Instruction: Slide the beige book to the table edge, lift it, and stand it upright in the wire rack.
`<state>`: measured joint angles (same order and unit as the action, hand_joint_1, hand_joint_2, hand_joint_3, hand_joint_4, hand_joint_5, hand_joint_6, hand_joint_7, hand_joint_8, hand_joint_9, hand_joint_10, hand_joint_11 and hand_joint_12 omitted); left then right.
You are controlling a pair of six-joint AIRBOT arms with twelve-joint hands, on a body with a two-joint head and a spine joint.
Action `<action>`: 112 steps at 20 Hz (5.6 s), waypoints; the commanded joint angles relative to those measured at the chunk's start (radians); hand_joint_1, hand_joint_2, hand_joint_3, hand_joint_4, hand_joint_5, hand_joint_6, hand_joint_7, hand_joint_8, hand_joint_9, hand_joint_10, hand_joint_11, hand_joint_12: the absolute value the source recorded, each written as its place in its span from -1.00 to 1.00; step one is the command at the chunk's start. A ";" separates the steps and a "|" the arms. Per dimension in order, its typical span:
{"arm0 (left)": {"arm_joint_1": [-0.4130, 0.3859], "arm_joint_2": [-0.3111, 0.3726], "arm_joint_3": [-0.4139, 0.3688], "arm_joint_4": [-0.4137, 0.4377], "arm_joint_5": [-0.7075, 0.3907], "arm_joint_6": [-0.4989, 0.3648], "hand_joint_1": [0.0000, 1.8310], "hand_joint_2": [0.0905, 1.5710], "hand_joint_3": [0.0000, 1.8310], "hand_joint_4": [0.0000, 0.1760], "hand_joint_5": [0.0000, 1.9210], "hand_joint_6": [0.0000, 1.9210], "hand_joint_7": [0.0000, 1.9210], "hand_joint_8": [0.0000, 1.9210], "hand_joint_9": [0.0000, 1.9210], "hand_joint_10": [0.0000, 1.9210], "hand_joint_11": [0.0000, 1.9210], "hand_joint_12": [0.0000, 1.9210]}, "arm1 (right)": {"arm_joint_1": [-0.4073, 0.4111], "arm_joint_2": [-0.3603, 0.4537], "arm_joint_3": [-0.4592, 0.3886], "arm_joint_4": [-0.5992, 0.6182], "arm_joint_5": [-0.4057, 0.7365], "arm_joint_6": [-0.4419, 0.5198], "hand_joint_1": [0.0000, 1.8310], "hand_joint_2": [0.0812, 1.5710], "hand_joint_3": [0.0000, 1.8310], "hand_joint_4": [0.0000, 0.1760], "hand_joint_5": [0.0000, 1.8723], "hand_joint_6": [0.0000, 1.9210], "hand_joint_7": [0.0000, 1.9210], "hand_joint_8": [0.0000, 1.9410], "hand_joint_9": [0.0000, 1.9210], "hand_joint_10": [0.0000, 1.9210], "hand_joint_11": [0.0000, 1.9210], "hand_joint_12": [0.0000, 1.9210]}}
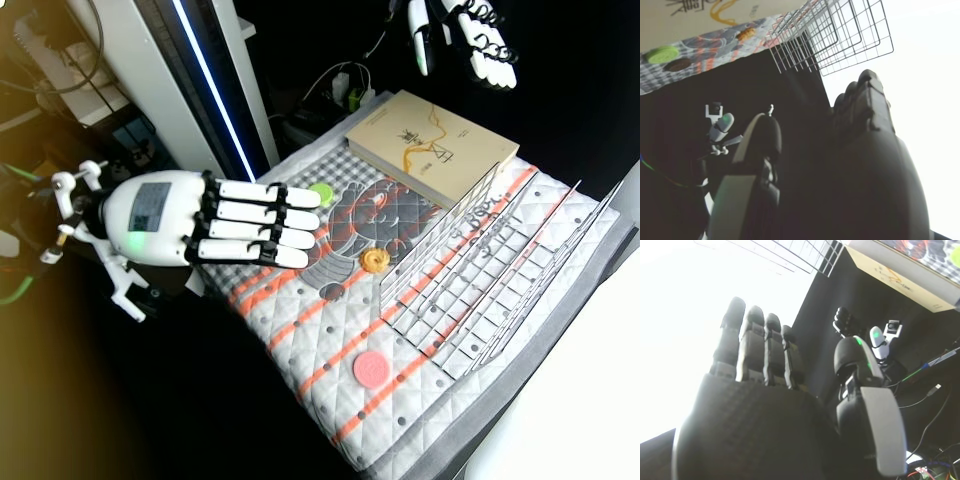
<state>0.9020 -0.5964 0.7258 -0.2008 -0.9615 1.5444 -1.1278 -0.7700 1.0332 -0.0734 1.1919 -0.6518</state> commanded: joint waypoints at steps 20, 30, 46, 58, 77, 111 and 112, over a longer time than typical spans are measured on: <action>0.149 0.033 -0.039 -0.117 -0.316 -0.003 -1.00 0.53 -1.00 0.01 -0.70 -1.00 -0.79 -1.00 -0.89 -1.00 -1.00 -0.73 | 0.492 -0.230 0.153 -0.854 -0.264 0.515 -0.83 0.76 -1.00 -1.00 -0.85 -0.99 -0.80 -1.00 -0.83 -1.00 -0.81 -0.96; 0.154 0.032 -0.037 -0.118 -0.315 -0.003 -1.00 0.54 -1.00 -0.11 -0.68 -1.00 -0.77 -1.00 -0.86 -0.99 -1.00 -0.75 | 0.592 -0.358 0.233 -1.187 -0.355 0.726 -0.80 0.78 -1.00 -1.00 -0.85 -1.00 -0.85 -1.00 -0.88 -1.00 -0.81 -0.93; 0.154 0.028 -0.033 -0.117 -0.301 -0.003 -1.00 0.62 -0.99 -0.49 -0.65 -1.00 -0.77 -1.00 -0.84 -0.99 -1.00 -0.76 | 0.601 -0.496 0.335 -1.345 -0.371 0.852 -1.00 0.78 -1.00 -0.79 -0.87 -1.00 -0.82 -1.00 -0.85 -1.00 -0.99 -0.43; 0.154 0.027 -0.032 -0.118 -0.308 -0.003 -1.00 0.63 -1.00 -0.46 -0.65 -0.99 -0.77 -1.00 -0.84 -1.00 -1.00 -0.75 | 0.600 -0.526 0.366 -1.368 -0.402 0.874 -0.99 0.80 -0.99 -1.00 -0.83 -1.00 -0.80 -1.00 -0.78 -0.99 -0.95 -0.31; 0.153 0.023 -0.033 -0.121 -0.319 -0.003 -1.00 0.63 -1.00 -0.30 -0.65 -1.00 -0.76 -1.00 -0.84 -0.99 -1.00 -0.71 | 0.601 -0.613 0.427 -1.248 -0.411 0.849 -1.00 0.73 -1.00 -0.60 -0.87 -1.00 -0.84 -0.99 -0.81 -1.00 -0.96 -0.44; 0.150 0.010 -0.028 -0.124 -0.326 -0.004 -1.00 0.66 -1.00 -0.23 -0.66 -1.00 -0.76 -1.00 -0.83 -1.00 -1.00 -0.71 | 0.602 -0.708 0.480 -1.187 -0.419 0.814 -0.97 0.76 -1.00 -0.79 -0.84 -1.00 -0.76 -1.00 -0.68 -0.99 -0.96 -0.11; 0.149 0.010 -0.028 -0.124 -0.327 -0.004 -1.00 0.65 -1.00 -0.26 -0.66 -1.00 -0.77 -1.00 -0.83 -1.00 -1.00 -0.68 | 0.602 -0.708 0.481 -1.187 -0.421 0.814 -0.97 0.75 -1.00 -0.73 -0.85 -1.00 -0.76 -1.00 -0.68 -0.99 -0.95 -0.10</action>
<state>1.0603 -0.5831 0.6899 -0.3233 -1.1614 1.5444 -0.5449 -1.4727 1.5124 -1.3270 0.7204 0.1604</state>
